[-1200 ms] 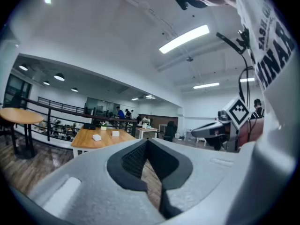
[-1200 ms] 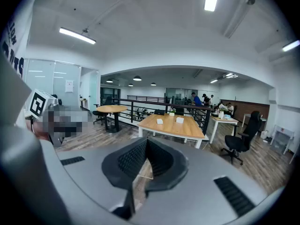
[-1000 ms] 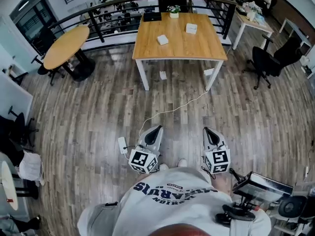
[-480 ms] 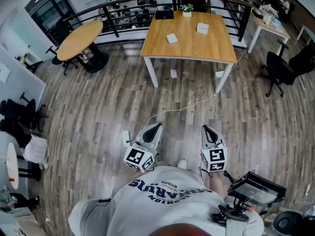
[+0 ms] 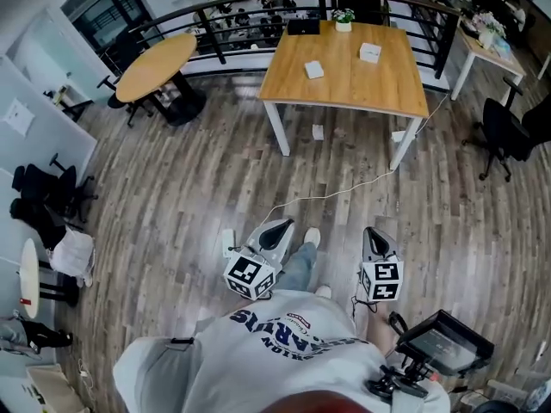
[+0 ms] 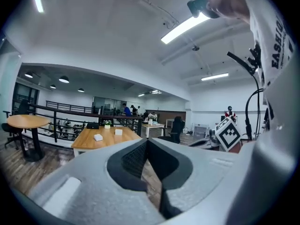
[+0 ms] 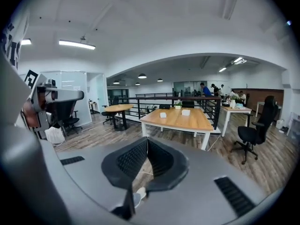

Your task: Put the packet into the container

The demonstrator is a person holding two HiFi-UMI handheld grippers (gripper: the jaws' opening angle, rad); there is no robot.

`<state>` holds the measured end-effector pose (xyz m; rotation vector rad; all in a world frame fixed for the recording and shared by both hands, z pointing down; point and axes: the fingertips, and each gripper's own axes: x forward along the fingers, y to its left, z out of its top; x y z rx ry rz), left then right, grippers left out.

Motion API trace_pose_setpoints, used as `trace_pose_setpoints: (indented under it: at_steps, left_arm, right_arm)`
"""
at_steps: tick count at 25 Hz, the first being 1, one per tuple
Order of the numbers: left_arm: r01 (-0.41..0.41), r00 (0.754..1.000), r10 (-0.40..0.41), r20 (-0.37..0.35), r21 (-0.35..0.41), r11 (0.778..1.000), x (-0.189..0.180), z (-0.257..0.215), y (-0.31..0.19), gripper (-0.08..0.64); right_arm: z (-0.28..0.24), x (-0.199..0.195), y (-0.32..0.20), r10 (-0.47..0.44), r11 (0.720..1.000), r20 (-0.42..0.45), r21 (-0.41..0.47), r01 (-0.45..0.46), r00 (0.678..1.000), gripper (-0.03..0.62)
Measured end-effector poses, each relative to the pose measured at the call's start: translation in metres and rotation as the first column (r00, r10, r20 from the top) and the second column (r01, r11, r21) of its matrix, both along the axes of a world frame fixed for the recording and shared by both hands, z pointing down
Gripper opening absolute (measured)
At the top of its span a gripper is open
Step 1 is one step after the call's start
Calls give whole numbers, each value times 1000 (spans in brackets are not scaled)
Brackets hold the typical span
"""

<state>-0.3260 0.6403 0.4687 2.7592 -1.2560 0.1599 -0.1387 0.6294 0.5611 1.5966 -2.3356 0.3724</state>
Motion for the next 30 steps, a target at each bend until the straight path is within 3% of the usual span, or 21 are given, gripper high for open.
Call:
trace_pose_setpoints:
  at_steps: [4,11,16,23,30]
  left_arm:
    - [-73,997,74,-10,49,996,24,-10,-29,-2]
    - [-164,986,166,-30,43,985,55,-5,-99,0]
    - [-198,978,201,-60,53,979,68,-6,-143,0]
    - [-215,975,212,-61,-57,975,51,22,-193,-1]
    - [-237,970,237,-50,-9,971,37,9,-278,0]
  right_arm:
    - [15,20,-8,61,998,9,-33,-61,998,9]
    - [20,54,-39,177,982,0,-68,-177,984,9]
    - [23,54,-87,144,984,-59,-95,-149,988,9]
    - [4,12,-170,74,993,-39,-93,-77,997,9]
    - [-23,-16,-236,44,996,-38,-73,-47,998,9]
